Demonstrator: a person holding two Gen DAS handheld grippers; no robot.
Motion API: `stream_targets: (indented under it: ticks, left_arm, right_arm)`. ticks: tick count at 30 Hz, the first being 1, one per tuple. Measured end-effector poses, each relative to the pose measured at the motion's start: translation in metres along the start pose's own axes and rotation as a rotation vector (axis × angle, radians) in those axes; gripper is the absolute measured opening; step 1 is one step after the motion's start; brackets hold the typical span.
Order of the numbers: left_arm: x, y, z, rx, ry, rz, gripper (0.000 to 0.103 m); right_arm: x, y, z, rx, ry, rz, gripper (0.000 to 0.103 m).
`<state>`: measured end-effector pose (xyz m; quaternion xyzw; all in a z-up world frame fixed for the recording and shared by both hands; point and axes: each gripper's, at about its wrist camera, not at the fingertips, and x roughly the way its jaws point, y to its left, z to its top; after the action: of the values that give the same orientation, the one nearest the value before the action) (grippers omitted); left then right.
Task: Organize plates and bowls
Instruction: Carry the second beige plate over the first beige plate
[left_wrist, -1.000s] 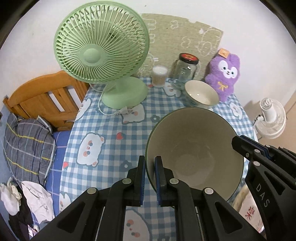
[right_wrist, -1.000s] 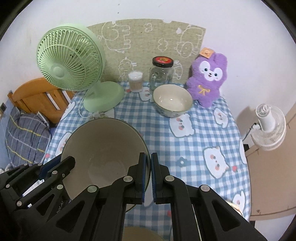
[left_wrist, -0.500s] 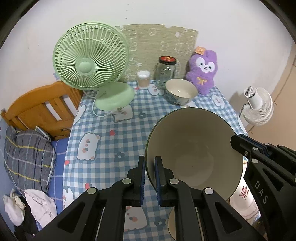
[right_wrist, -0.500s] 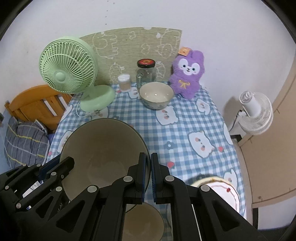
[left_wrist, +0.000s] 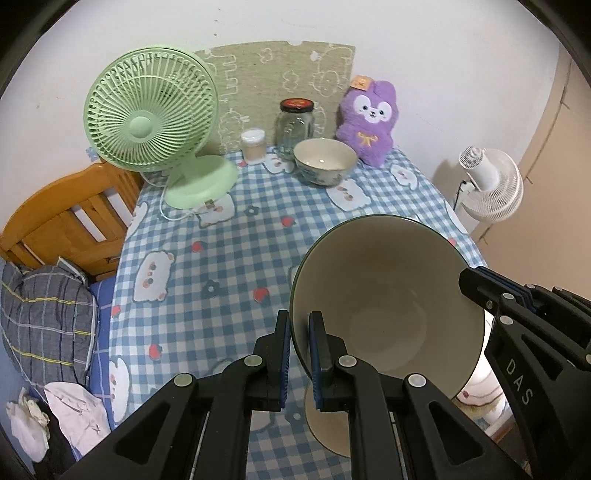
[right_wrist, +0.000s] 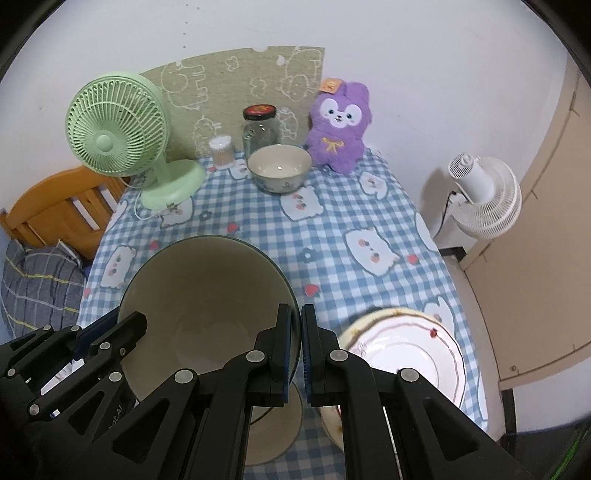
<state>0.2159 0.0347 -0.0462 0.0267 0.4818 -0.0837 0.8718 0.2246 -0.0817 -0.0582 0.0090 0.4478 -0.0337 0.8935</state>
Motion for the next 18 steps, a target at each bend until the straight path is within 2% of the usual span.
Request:
stream_targets:
  ticks: [18]
  left_arm:
    - [0.017,-0.022,-0.037,0.012,0.074,-0.034,0.006]
  right_arm:
    - [0.014,-0.019,-0.041,0.027,0.070,-0.022,0.008]
